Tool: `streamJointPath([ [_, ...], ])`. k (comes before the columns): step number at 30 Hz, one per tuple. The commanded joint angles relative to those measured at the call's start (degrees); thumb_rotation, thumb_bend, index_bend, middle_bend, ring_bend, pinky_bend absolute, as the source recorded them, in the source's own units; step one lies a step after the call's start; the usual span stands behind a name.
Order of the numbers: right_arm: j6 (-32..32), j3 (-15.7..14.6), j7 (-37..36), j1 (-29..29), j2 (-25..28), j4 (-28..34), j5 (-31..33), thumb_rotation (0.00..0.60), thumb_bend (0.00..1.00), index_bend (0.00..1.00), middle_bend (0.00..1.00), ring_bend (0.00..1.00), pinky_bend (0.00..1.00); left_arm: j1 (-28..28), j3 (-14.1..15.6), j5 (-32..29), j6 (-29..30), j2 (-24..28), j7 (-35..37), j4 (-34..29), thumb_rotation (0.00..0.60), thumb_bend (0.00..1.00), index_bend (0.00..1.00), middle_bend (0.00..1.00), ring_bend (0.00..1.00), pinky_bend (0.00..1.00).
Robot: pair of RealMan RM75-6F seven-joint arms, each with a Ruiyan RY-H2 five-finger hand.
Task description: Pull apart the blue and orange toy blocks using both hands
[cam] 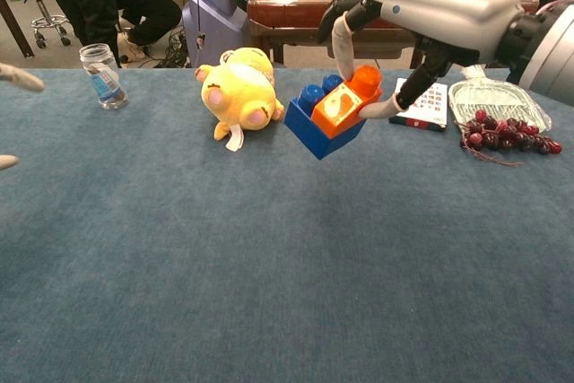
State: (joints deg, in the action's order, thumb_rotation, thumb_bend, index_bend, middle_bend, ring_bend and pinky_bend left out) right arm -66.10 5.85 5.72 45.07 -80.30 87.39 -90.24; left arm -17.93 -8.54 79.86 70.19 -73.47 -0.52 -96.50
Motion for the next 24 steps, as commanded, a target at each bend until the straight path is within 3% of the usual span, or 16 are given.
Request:
streamJointPath([
  [1, 0.3, 1.3, -0.4, -0.4, 1.5, 2.4, 1.7, 0.6, 0.28, 0.69, 0.25, 0.08, 0.21, -1.6, -1.2, -1.0, -1.4, -0.6, 1.0, -1.0, 0.6, 0.21, 0.14, 0.96, 0.97, 1.0],
  [11, 1.0, 4.0, -0.6, -1.4, 4.3, 8.5, 5.8, 0.6, 0.28, 0.69, 0.25, 0.08, 0.21, -6.8, -4.4, -8.0, -7.2, -3.4, 1.2, -2.4, 0.6, 0.16, 0.13, 1.0, 1.0, 1.0],
  [24, 2.0, 6.9, -1.8, -1.0, 3.6, 10.9, 9.0, 0.6, 0.28, 0.69, 0.25, 0.08, 0.21, -10.8, -7.0, -14.0, -11.3, -7.3, 6.5, -0.8, 0.6, 0.1, 0.08, 1.0, 1.0, 1.0],
])
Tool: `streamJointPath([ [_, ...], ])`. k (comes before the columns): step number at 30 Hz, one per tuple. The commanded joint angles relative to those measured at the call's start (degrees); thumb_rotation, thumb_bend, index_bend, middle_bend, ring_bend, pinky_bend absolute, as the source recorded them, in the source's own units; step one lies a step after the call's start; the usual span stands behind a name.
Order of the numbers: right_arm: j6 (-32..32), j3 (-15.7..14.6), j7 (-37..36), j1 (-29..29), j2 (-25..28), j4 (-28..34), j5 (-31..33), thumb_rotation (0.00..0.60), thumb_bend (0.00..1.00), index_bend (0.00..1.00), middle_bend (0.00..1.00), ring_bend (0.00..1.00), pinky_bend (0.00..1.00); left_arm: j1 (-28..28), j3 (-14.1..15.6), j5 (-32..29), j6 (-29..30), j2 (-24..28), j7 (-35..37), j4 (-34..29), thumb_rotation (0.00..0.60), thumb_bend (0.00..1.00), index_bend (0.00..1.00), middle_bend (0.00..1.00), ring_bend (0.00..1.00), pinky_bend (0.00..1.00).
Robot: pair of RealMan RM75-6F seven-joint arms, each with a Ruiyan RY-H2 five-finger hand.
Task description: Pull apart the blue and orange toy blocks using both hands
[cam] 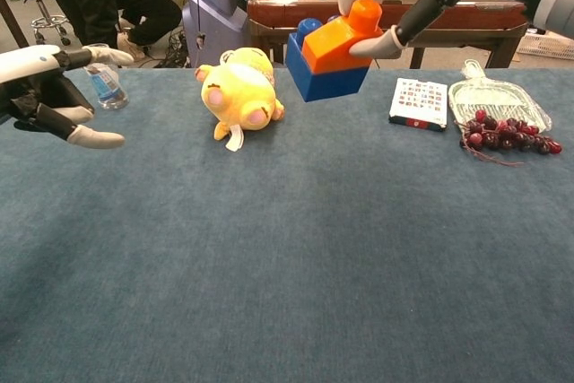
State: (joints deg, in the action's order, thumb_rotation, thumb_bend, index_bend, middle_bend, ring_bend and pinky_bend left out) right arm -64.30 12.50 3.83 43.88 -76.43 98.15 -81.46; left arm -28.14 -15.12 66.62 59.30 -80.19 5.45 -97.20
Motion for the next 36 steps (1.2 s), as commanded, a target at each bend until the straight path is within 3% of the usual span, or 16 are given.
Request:
streamJointPath([
  [1, 0.3, 0.4, 0.2, 0.3, -0.5, 0.2, 0.4, 0.6, 0.28, 0.69, 0.25, 0.08, 0.21, -0.8, -0.7, -1.2, -0.5, -0.8, 0.7, -0.1, 0.6, 0.09, 0.07, 1.0, 1.0, 1.0],
  [21, 1.6, 2.5, -0.2, 2.2, -4.7, -1.3, 2.5, 0.6, 0.28, 0.69, 0.25, 0.08, 0.21, -3.5, -3.3, -4.0, -0.7, -5.9, 7.5, 1.2, 0.6, 0.07, 0.13, 1.0, 1.0, 1.0],
  [36, 2.7, 3.7, -0.6, 4.1, -7.6, -3.5, 3.0, 0.6, 0.28, 0.69, 0.25, 0.08, 0.21, -6.1, -4.3, -6.0, -1.8, -7.1, 6.6, -0.7, 0.6, 0.07, 0.14, 1.0, 1.0, 1.0],
])
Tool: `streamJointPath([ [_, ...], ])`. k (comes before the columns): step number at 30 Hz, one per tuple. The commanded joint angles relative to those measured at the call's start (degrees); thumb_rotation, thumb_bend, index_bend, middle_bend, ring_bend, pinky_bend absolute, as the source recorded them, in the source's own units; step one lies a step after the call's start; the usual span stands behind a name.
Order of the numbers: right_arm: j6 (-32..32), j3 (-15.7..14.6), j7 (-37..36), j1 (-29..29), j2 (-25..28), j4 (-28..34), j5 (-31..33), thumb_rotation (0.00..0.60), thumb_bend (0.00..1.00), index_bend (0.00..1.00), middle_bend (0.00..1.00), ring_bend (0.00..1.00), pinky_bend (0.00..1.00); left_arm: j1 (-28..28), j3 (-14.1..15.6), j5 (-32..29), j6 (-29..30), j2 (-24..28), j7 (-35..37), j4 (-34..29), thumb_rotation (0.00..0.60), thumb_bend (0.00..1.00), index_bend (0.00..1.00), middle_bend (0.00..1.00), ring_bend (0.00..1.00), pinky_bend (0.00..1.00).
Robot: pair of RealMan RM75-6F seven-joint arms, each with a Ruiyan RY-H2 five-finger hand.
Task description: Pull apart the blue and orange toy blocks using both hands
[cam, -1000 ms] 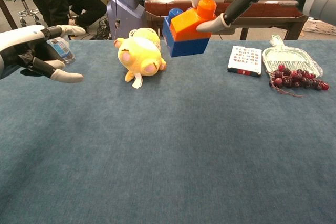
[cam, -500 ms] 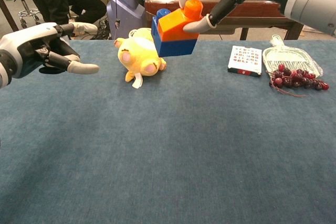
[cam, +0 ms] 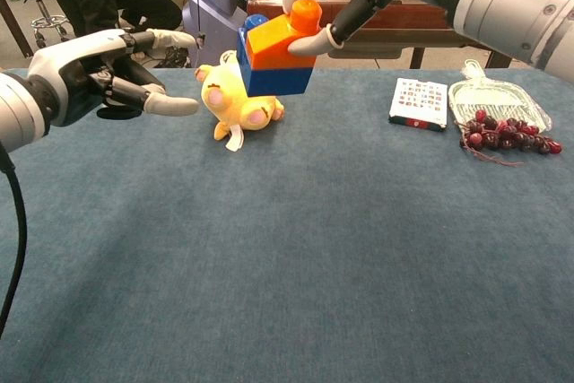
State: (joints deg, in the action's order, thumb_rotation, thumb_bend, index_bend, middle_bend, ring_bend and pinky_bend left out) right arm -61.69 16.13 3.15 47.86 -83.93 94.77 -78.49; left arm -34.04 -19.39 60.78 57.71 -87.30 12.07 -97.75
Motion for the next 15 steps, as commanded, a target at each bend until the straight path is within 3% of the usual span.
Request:
streamJointPath([
  [1, 0.2, 0.1, 0.2, 0.2, -0.3, -0.2, 0.2, 0.6, 0.28, 0.69, 0.25, 0.08, 0.21, -0.3, 0.0, -0.2, -0.4, 0.0, 0.1, -0.1, 0.6, 0.07, 0.14, 1.0, 1.0, 1.0],
  [8, 0.8, 0.5, 0.6, 1.1, -1.4, -0.7, 0.7, 0.6, 0.28, 0.69, 0.25, 0.08, 0.21, -0.9, -0.7, -0.4, -2.6, 0.5, 3.7, -0.6, 0.6, 0.04, 0.15, 1.0, 1.0, 1.0],
  [15, 1.1, 0.8, 0.5, 1.9, -2.7, -1.0, 1.0, 0.6, 0.28, 0.69, 0.25, 0.08, 0.21, -1.9, -1.1, -2.2, -1.7, -0.5, 2.1, 0.0, 0.6, 0.04, 0.16, 1.0, 1.0, 1.0],
])
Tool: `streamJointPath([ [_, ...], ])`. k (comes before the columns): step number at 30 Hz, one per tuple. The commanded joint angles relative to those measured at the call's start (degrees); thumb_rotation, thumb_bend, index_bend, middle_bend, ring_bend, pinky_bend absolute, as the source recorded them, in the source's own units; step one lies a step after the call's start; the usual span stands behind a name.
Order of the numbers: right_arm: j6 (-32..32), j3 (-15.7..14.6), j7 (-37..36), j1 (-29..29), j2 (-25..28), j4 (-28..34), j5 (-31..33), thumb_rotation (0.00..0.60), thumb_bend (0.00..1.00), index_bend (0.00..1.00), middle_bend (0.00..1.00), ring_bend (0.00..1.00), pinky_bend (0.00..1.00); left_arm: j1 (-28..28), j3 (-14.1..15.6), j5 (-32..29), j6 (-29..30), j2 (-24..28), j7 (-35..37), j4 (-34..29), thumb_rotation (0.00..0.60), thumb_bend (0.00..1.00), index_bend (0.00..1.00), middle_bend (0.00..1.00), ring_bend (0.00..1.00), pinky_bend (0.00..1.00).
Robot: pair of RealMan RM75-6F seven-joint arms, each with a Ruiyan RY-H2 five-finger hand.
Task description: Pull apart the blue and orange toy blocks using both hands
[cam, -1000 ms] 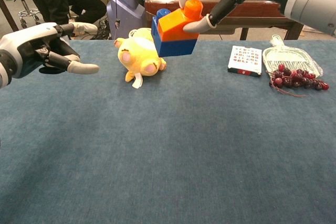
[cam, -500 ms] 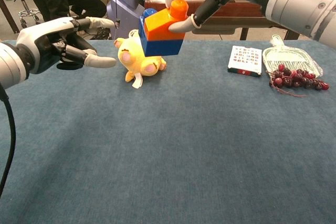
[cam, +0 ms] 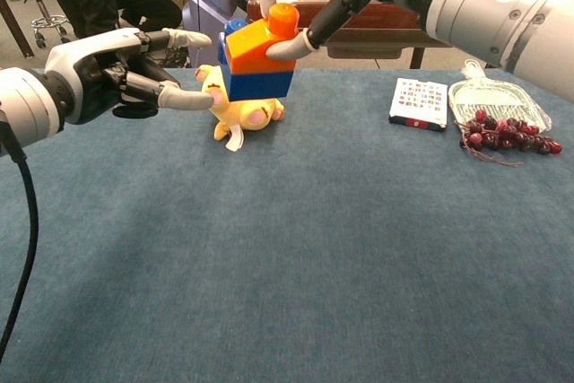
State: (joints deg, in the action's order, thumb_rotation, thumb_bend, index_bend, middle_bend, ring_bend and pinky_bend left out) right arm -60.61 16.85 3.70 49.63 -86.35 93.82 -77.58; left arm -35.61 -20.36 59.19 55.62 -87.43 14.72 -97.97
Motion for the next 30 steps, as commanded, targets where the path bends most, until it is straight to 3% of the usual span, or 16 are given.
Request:
streamJointPath([
  [1, 0.1, 0.1, 0.0, 0.3, -0.4, -0.2, 0.1, 0.6, 0.28, 0.69, 0.25, 0.08, 0.21, -0.4, -0.1, -0.8, 0.4, -0.5, -0.7, 0.2, 0.6, 0.04, 0.16, 1.0, 1.0, 1.0],
  [30, 0.3, 0.9, -0.3, 1.7, -2.9, -3.1, 1.1, 0.6, 0.28, 0.69, 0.25, 0.08, 0.21, -0.7, 1.2, 0.5, 1.6, -1.4, -0.9, 0.1, 0.6, 0.04, 0.16, 1.0, 1.0, 1.0],
])
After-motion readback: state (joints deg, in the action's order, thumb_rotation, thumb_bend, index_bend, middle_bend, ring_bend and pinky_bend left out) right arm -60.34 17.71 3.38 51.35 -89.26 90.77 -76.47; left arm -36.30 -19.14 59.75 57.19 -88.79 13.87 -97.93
